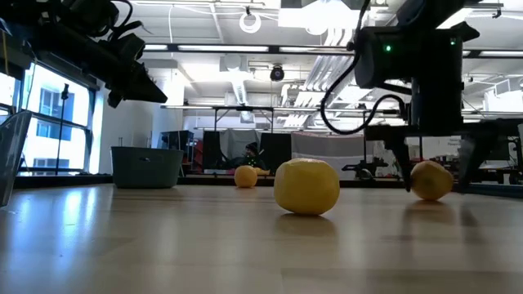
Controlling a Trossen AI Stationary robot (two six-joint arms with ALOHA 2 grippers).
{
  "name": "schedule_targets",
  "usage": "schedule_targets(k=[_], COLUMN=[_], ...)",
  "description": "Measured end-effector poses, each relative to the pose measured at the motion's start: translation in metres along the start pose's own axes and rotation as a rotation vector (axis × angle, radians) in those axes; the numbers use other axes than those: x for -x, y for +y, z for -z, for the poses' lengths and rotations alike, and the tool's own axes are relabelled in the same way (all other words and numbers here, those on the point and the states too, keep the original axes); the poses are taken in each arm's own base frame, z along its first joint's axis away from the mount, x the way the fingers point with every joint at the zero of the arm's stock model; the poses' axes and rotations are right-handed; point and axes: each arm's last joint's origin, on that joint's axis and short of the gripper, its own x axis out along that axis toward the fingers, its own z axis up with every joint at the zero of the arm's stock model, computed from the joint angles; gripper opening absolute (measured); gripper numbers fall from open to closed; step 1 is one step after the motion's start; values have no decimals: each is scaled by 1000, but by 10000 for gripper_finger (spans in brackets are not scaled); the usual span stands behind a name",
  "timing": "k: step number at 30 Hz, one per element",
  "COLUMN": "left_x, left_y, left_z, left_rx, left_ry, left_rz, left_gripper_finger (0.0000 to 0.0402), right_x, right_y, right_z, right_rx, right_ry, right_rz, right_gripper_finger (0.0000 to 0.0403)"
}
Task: Sort produce into baskets
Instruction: Put the lemon into the blue bin
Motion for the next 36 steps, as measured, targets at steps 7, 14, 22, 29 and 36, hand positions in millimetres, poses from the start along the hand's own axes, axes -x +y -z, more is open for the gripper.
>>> schedule_targets(k=[7,14,22,29,36], left_x=[0,0,0,2,8], left_y=[0,0,-2,-9,-17], left_z=[0,0,-1,-15,-38], left_rx=[11,38,117,214,279], left_ry=[-3,-3,1,-101,-288], left_rz=[1,1,69,240,438], left_gripper_finger=[0,0,0,0,4], right_x=[-9,-7,27,72,120], right_y=[2,1,20,77,111], right_z=[2,1,-4,-3,-25], right_rx=[11,96,391,754,844], right_ry=[-53,-54,-101,-198,-370], right_rz=[18,18,-277,-835,-1080], right_gripper_finger=[240,173,177,173,173])
